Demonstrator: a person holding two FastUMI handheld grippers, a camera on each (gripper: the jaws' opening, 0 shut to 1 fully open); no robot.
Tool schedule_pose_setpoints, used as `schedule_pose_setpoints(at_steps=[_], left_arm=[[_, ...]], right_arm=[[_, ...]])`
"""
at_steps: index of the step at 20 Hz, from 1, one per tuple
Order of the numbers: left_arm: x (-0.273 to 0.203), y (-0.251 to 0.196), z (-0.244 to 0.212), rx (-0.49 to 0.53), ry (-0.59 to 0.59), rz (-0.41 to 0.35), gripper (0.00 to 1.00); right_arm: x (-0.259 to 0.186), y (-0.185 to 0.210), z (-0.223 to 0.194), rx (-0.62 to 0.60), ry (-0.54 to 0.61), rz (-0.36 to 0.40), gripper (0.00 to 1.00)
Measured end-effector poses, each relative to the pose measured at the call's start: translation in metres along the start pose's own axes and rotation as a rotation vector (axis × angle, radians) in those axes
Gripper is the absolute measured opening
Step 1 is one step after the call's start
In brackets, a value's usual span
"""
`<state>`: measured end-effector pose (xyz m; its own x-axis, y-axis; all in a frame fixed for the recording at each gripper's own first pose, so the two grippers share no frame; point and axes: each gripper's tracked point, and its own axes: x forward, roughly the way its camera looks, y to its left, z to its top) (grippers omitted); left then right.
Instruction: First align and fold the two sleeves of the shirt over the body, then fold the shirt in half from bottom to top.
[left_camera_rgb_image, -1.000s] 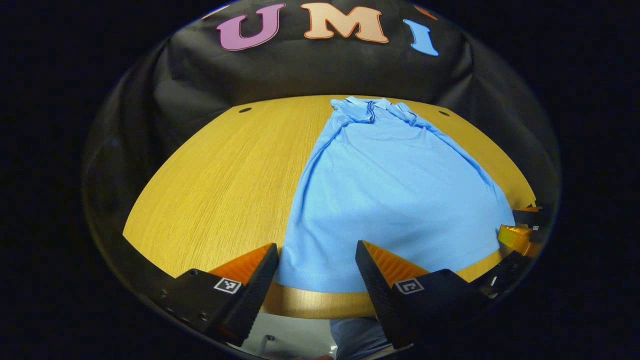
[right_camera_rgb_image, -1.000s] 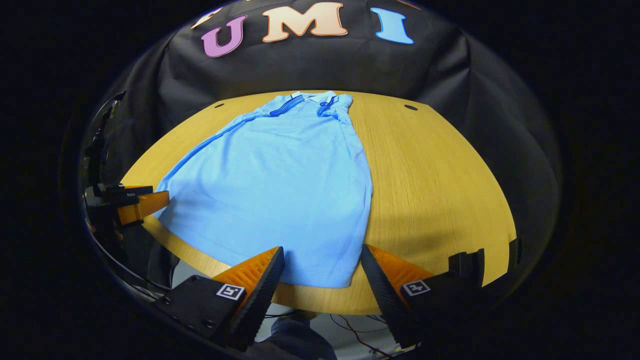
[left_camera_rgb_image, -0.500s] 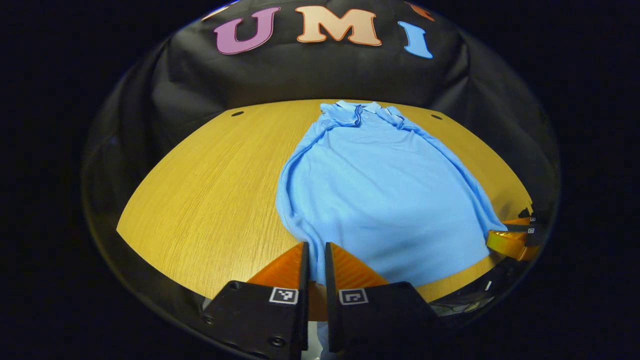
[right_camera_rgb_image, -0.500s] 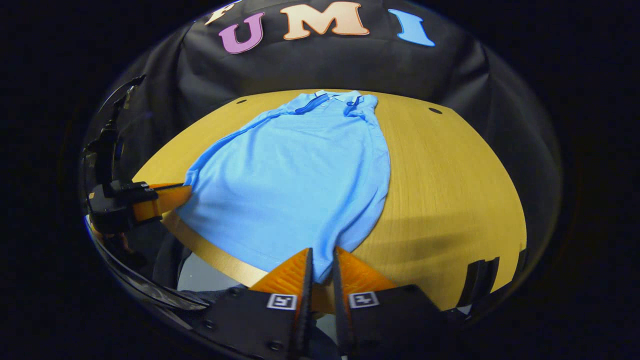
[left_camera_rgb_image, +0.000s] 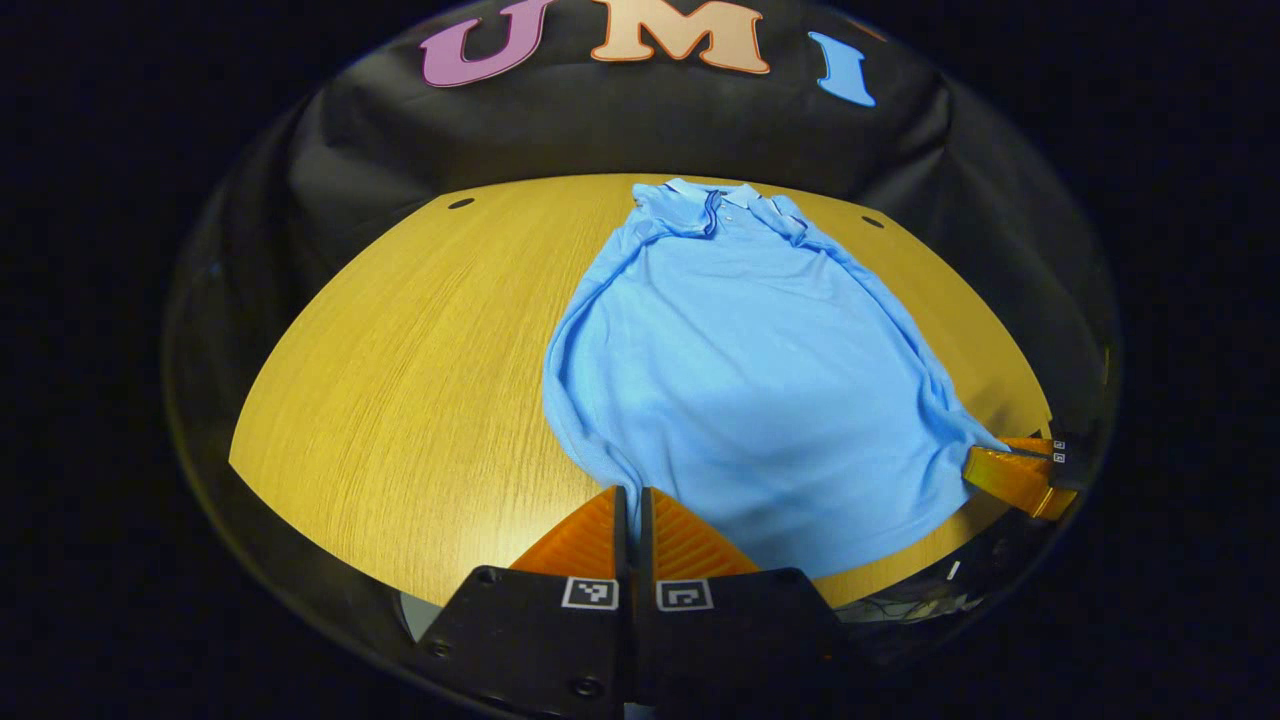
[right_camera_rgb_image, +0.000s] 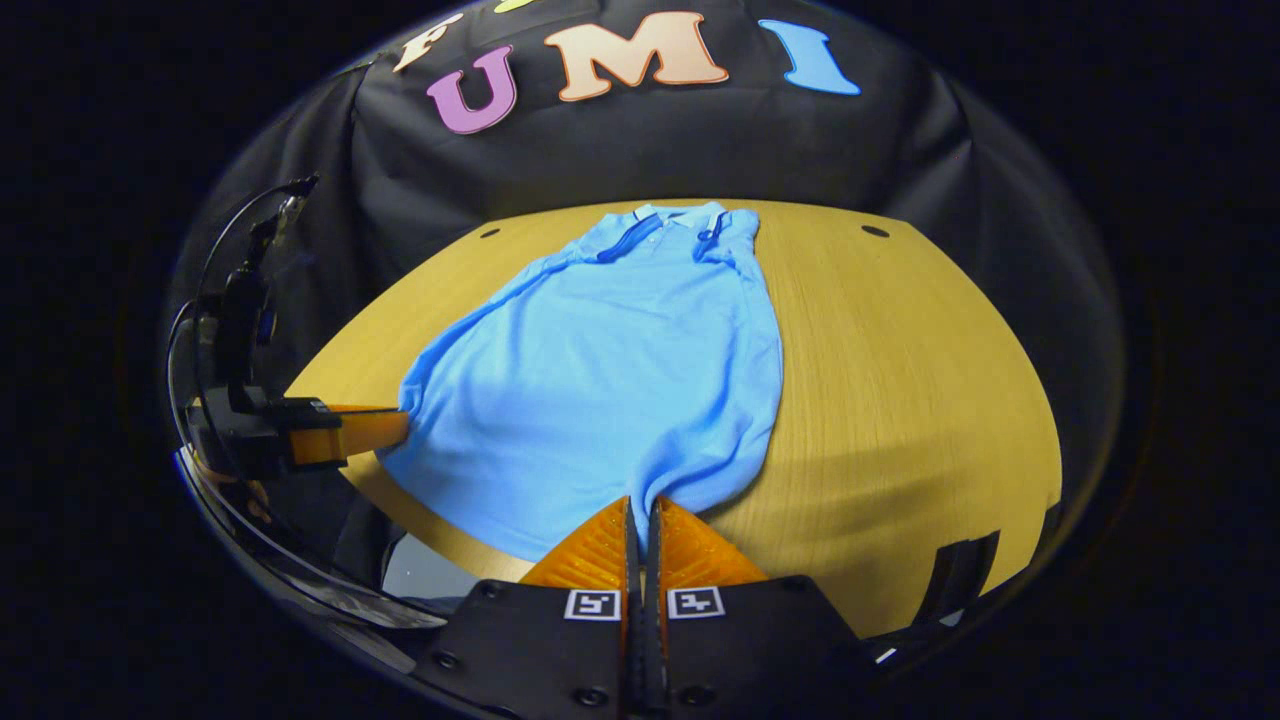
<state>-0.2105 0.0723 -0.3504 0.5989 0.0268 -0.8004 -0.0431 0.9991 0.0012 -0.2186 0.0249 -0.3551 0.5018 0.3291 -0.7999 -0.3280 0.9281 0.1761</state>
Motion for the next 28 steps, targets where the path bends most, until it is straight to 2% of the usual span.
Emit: schedule_pose_setpoints(at_steps=[1, 2, 13, 14, 15, 20, 22, 28], left_arm=[[0.000, 0.000, 0.010, -0.007, -0.010, -0.010, 0.00], [-0.001, -0.001, 0.019, -0.017, -0.020, -0.020, 0.00], [0.015, 0.003, 0.124, -0.084, -0.110, -0.089, 0.00], [0.018, 0.003, 0.135, -0.085, -0.121, -0.093, 0.00], [0.022, 0.003, 0.145, -0.085, -0.126, -0.098, 0.00], [0.050, 0.001, 0.199, -0.072, -0.171, -0.123, 0.00], [0.062, 0.004, 0.223, -0.069, -0.188, -0.128, 0.00], [0.104, 0.011, 0.286, -0.084, -0.230, -0.154, 0.00]], right_arm=[[0.002, 0.001, 0.009, 0.003, -0.006, 0.003, 0.00], [0.003, 0.001, 0.019, 0.007, -0.015, 0.003, 0.03], [0.028, -0.016, 0.128, 0.020, -0.147, -0.026, 0.03], [0.032, -0.019, 0.137, 0.026, -0.157, -0.030, 0.00], [0.036, -0.021, 0.147, 0.030, -0.166, -0.034, 0.03], [0.063, -0.035, 0.200, 0.061, -0.222, -0.067, 0.00], [0.074, -0.040, 0.224, 0.064, -0.242, -0.082, 0.03], [0.114, -0.056, 0.286, 0.073, -0.300, -0.140, 0.03]])
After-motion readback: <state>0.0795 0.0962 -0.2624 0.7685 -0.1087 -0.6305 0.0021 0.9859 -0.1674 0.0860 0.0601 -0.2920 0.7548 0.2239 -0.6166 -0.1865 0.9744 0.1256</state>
